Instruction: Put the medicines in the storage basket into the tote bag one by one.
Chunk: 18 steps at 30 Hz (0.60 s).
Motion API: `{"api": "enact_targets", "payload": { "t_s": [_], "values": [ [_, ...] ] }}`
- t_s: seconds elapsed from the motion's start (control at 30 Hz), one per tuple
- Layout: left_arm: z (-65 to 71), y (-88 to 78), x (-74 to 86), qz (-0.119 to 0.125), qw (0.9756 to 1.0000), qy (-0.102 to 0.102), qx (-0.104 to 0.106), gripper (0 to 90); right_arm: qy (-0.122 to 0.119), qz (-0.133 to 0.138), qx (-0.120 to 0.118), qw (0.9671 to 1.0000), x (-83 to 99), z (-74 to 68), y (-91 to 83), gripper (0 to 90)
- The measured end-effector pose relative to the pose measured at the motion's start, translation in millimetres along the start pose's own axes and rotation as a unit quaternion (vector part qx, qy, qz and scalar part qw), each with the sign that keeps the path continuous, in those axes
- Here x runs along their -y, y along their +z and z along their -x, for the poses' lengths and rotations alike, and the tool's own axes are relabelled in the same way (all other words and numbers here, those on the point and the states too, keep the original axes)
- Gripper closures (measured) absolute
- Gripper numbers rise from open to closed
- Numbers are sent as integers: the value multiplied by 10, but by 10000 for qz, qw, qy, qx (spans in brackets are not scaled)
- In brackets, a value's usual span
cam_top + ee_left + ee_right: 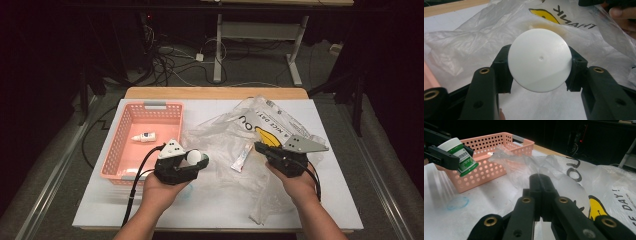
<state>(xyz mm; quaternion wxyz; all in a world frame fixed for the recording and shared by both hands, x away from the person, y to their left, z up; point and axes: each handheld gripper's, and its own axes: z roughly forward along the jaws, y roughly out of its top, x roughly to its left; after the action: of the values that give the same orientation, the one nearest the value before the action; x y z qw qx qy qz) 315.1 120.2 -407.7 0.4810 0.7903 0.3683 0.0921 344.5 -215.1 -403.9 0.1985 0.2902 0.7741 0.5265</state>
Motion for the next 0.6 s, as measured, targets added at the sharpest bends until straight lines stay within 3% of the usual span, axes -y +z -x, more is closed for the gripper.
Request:
{"api": "enact_targets", "payload": {
  "t_s": [0.13,0.6],
  "values": [
    [58,92,-16,-24,9999,160,-22,483,-8,6,-14,10000,-1,5,-2,900],
    [206,445,-87,-64,9994,259,220,483,-1,64,-54,10000,-16,-4,2,900]
  ]
}}
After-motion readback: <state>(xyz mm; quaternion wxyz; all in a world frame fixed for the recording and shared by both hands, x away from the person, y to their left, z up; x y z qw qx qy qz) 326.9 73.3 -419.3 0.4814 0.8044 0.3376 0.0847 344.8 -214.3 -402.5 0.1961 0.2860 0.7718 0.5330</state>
